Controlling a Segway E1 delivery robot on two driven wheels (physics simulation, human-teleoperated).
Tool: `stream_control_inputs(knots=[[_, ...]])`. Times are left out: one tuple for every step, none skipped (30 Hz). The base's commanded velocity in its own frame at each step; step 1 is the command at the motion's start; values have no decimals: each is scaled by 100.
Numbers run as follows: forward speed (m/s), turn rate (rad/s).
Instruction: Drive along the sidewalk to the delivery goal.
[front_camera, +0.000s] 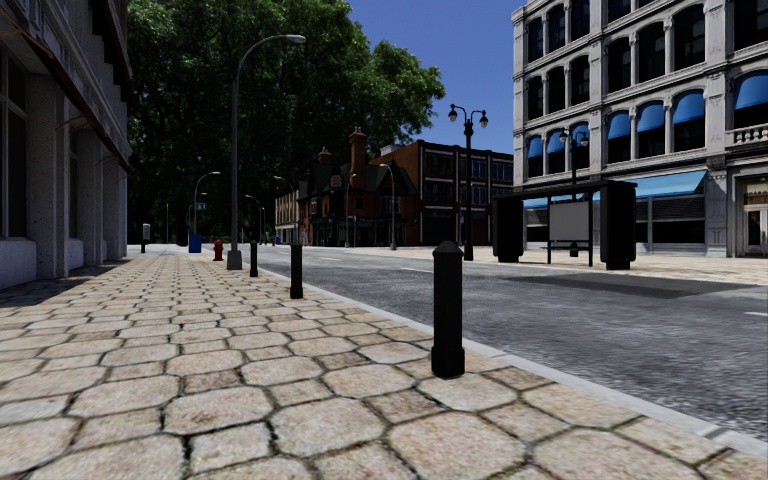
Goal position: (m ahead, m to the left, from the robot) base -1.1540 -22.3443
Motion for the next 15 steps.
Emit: stream_control_inputs(knots=[[0,0],[0,0],[0,0],[128,11],[128,11],[137,31],[143,37],[143,37],[147,39],[147,47],[148,54],[148,54],[148,56],[148,58],[148,61]])
